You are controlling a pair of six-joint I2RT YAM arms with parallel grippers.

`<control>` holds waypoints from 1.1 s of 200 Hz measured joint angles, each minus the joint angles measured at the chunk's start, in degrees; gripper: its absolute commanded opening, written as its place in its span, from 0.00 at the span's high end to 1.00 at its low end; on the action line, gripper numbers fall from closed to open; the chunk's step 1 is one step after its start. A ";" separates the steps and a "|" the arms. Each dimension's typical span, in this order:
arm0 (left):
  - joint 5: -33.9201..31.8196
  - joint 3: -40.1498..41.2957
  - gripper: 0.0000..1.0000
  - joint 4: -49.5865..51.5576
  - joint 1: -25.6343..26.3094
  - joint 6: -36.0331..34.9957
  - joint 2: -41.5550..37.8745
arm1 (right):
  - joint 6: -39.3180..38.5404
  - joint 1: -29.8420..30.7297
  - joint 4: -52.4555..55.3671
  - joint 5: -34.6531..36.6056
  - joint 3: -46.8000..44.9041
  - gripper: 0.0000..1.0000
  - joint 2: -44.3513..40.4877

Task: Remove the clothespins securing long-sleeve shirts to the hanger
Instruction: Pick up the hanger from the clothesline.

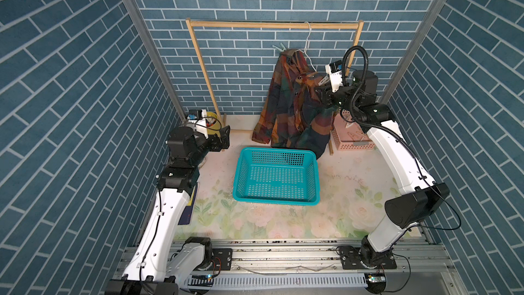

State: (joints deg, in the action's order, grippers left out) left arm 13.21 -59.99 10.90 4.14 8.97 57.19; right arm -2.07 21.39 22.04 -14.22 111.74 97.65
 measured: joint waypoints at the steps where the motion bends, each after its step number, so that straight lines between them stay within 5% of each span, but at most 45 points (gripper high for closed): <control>1: 0.00 0.00 0.01 0.00 0.00 -0.02 0.00 | 0.26 0.00 0.00 0.04 0.02 0.85 0.02; 9: 0.00 0.00 0.01 0.00 0.00 -0.02 0.00 | 0.39 0.00 0.04 0.04 0.42 0.95 0.33; 32: 0.00 0.00 0.01 0.02 0.00 -0.20 0.00 | 0.42 -0.07 0.55 0.44 2.23 1.00 1.16; 220: 0.79 -0.31 0.01 0.04 0.00 0.26 1.66 | -1.33 0.48 0.63 -1.07 5.88 1.00 -5.09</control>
State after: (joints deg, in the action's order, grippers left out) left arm 14.00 -60.29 10.94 4.14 9.23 58.85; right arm -3.40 21.87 22.68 -15.29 117.62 92.55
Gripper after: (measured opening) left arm 0.994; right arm 0.066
